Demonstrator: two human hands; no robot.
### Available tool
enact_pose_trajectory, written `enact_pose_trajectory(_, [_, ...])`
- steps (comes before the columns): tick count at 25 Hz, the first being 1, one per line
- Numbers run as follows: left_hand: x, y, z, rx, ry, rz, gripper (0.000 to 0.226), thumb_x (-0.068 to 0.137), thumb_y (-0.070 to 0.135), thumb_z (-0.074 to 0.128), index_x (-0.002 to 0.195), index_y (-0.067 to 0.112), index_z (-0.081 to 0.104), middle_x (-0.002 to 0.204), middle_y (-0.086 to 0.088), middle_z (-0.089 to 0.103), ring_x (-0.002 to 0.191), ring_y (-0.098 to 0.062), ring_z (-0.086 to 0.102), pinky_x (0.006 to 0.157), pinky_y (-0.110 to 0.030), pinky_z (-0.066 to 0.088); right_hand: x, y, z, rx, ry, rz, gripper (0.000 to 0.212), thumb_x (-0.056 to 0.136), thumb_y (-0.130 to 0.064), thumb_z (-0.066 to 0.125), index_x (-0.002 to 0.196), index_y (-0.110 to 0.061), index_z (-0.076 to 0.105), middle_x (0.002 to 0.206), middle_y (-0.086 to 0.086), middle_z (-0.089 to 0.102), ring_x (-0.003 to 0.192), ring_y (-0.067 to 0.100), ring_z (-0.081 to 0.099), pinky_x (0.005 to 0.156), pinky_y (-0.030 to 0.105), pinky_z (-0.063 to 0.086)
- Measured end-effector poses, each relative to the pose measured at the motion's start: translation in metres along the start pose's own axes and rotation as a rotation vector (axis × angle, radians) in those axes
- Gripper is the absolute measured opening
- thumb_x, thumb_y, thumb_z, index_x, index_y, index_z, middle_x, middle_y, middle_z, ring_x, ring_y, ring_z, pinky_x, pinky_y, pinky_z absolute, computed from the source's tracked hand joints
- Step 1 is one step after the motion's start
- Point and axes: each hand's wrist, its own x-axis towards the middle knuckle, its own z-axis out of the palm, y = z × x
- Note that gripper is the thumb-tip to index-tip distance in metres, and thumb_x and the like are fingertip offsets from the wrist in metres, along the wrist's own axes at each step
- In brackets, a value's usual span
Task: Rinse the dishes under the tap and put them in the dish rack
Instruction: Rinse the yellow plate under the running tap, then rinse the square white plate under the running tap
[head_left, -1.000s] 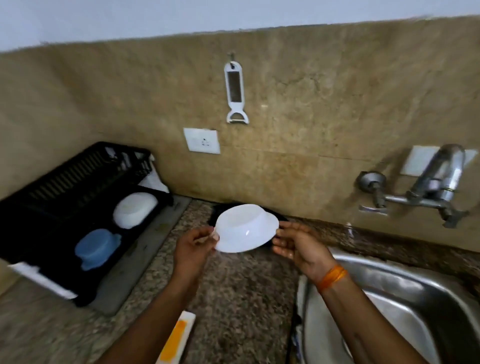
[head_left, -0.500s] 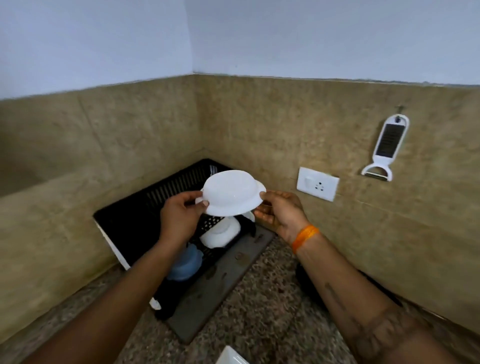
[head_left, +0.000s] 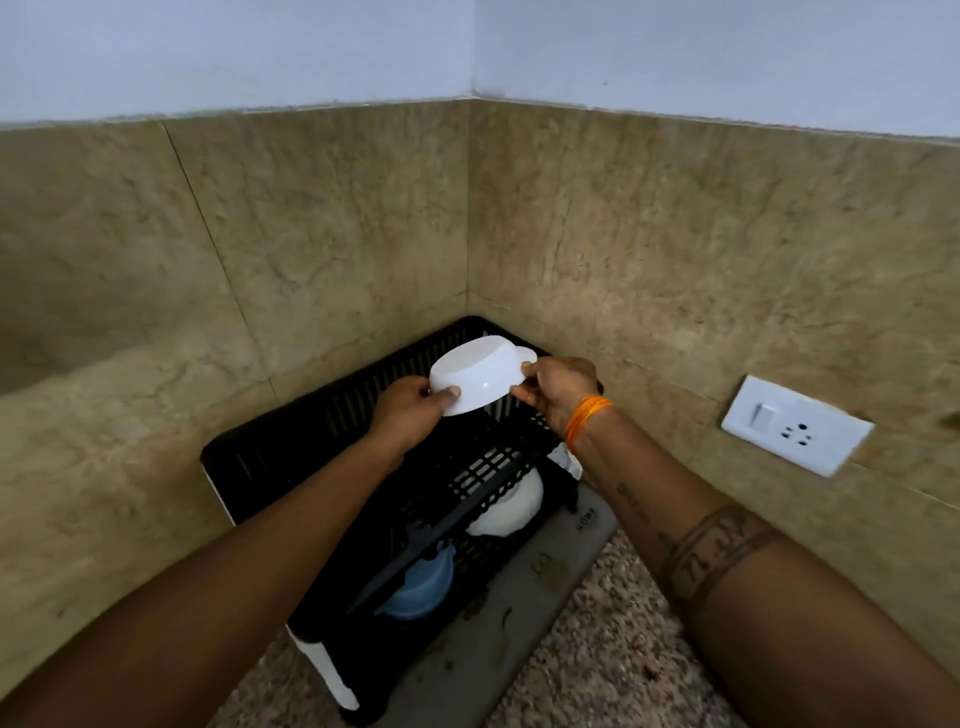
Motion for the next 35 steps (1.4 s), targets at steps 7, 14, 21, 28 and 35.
enact_pose_trajectory(7, [0.053,-0.007,0.011,0.156,0.026,0.001,0.046,0.089,0.038,0.073,0.124,0.009,0.071,0.123,-0.011,0.073,0.113,-0.028,0.068,0.092,-0.032,0.053,0.054,0.030,0.027,-0.164,0.061,-0.080,0.025,0.091,-0.001,0.073,0.067,0.002,0.064,0.082,0.023,0.069,0.048,0.024,0.065,0.051,0.032,0.061])
enact_pose_trajectory(14, [0.061,-0.004,0.016,0.209,0.096,-0.041,0.047,0.087,0.041,0.074,0.120,0.008,0.071,0.121,-0.013,0.073,0.111,-0.030,0.068,0.086,-0.028,0.047,0.051,0.032,0.015,-0.232,0.123,-0.219,0.028,0.089,-0.019,0.080,0.068,-0.005,0.068,0.070,0.016,0.072,0.048,0.024,0.066,0.055,0.034,0.062])
enact_pose_trajectory(21, [-0.009,0.025,0.012,0.010,0.209,0.179,0.051,0.093,0.028,0.067,0.141,0.017,0.056,0.141,-0.007,0.061,0.126,-0.024,0.058,0.104,-0.033,0.046,-0.035,0.018,-0.016,-0.022,-0.008,-0.191,0.016,0.099,-0.014,0.061,0.089,-0.005,0.069,0.069,0.007,0.067,0.048,0.013,0.064,0.048,0.025,0.055])
enact_pose_trajectory(28, [-0.168,0.040,0.035,-0.296,0.200,0.283,0.022,0.093,0.019,0.069,0.115,0.021,0.070,0.110,0.008,0.073,0.104,-0.007,0.069,0.095,-0.031,0.056,-0.162,0.042,-0.093,0.013,-0.075,-0.188,0.023,0.102,-0.021,0.058,0.095,-0.006,0.073,0.071,0.005,0.071,0.060,0.017,0.068,0.060,0.030,0.058])
enact_pose_trajectory(35, [-0.302,-0.059,0.076,-0.252,-0.021,0.055,0.008,0.093,0.025,0.067,0.093,0.023,0.075,0.092,0.004,0.077,0.091,-0.016,0.072,0.081,-0.033,0.054,-0.248,0.151,-0.175,0.022,-0.005,-0.060,0.024,0.104,-0.019,0.054,0.092,-0.007,0.071,0.074,0.008,0.069,0.063,0.019,0.068,0.060,0.030,0.053])
